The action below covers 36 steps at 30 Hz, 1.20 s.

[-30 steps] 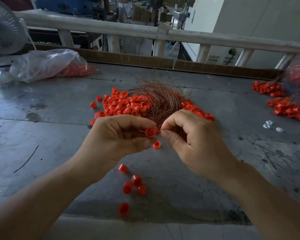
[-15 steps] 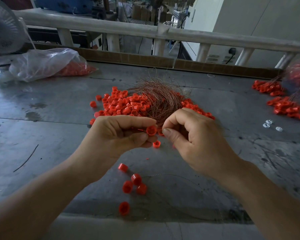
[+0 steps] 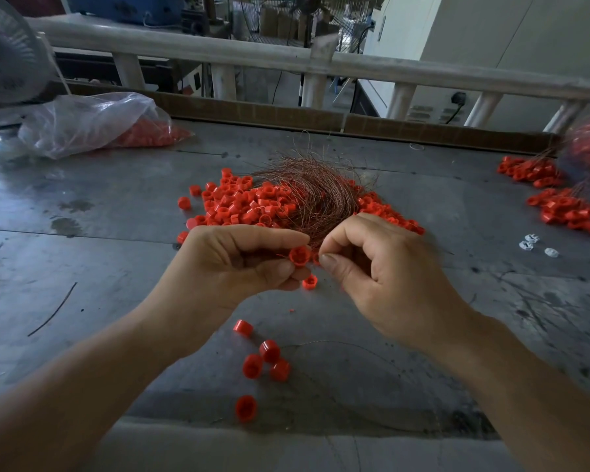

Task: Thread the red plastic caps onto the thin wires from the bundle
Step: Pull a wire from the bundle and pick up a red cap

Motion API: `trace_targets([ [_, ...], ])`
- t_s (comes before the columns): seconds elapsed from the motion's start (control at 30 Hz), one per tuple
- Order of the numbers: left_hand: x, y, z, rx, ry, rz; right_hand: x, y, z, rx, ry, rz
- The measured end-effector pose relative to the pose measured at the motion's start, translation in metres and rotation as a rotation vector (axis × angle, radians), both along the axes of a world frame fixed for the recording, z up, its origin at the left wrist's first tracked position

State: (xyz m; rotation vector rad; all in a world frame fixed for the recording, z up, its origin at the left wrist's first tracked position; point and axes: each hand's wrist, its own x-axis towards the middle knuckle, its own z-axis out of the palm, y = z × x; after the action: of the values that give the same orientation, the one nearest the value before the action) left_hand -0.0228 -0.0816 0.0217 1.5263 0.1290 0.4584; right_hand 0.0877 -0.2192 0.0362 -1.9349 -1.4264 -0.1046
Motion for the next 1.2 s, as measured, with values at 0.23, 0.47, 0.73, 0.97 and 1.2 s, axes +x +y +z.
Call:
trace_targets([
  [0.23,-0.001,0.001,0.003,-0.134,-0.038,-0.044,0.001,-0.003,0.007,0.013,0.309,0.065],
  [0.47,-0.002,-0.004,0.005,-0.241,-0.051,-0.135,0.003,-0.001,0.007,-0.010,0.715,0.122],
  [0.73,-0.001,-0.006,0.004,-0.288,-0.014,-0.215,0.002,0.002,0.004,-0.077,0.742,0.146],
  [0.97,0.001,-0.007,0.003,-0.343,0.033,-0.148,0.039,-0.010,0.006,-0.154,0.226,-0.216],
  [1.2,0.000,-0.007,0.003,-0.344,0.029,-0.132,0.047,-0.007,-0.008,-0.412,0.112,-0.209],
])
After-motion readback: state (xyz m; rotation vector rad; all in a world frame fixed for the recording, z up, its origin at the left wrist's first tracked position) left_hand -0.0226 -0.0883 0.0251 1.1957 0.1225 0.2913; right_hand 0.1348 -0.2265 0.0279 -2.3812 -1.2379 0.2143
